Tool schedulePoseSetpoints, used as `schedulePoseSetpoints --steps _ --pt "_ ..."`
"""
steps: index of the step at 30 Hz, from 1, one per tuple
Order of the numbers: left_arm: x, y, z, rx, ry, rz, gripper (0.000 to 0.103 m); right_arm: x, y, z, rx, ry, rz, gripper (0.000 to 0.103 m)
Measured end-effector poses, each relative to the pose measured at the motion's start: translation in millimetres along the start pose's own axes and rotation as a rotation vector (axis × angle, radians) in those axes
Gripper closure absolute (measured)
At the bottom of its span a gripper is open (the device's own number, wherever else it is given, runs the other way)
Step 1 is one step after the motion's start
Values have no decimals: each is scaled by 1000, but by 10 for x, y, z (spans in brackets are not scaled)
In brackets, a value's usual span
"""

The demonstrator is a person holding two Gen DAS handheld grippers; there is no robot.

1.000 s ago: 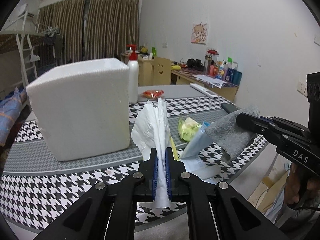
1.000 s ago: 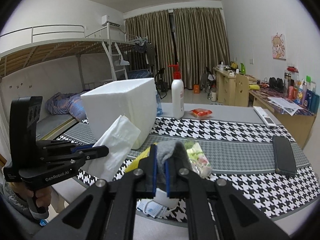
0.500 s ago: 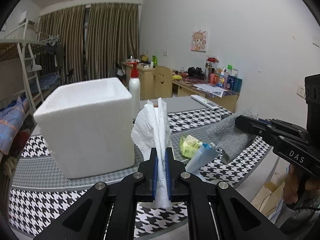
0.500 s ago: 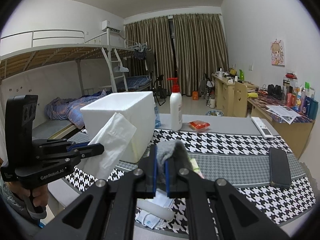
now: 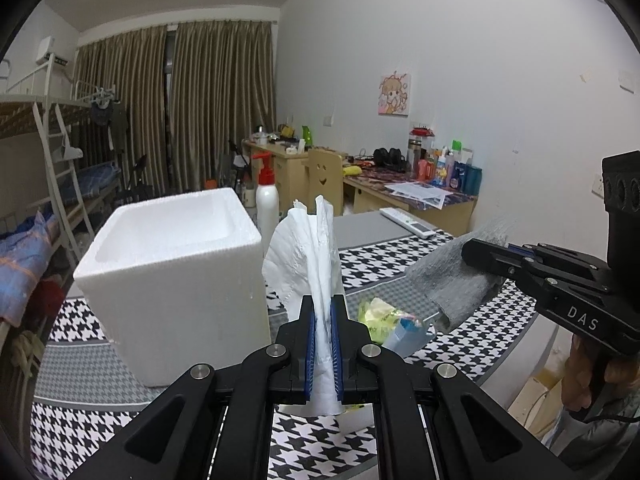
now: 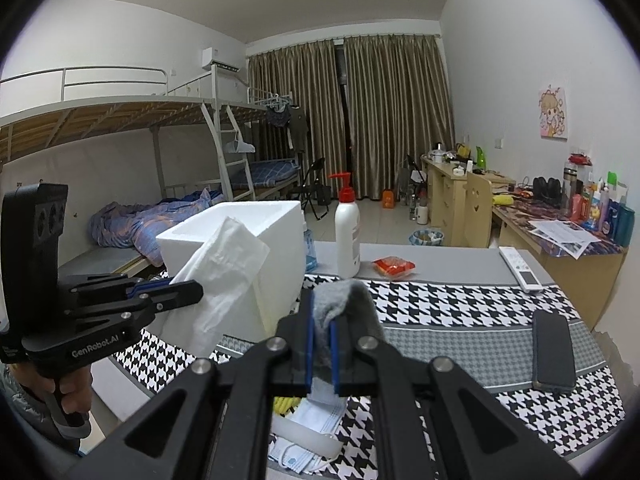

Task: Organize soft objects
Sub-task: 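Lift the white tissue with the left tool while the right tool lifts the grey sock, then carry the tissue and sock with both tools over the white foam box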

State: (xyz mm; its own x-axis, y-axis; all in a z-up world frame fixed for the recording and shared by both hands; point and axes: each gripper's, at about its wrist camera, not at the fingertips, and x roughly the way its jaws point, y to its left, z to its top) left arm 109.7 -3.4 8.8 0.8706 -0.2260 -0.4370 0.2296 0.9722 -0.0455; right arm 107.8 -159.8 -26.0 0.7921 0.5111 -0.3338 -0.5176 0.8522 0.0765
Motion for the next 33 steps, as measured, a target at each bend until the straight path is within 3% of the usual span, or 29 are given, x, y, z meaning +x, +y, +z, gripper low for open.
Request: schedulePoseSetpoints --steps 33 --pt "188 78 475 29 -61 46 95 225 -97 341 12 -26 -20 94"
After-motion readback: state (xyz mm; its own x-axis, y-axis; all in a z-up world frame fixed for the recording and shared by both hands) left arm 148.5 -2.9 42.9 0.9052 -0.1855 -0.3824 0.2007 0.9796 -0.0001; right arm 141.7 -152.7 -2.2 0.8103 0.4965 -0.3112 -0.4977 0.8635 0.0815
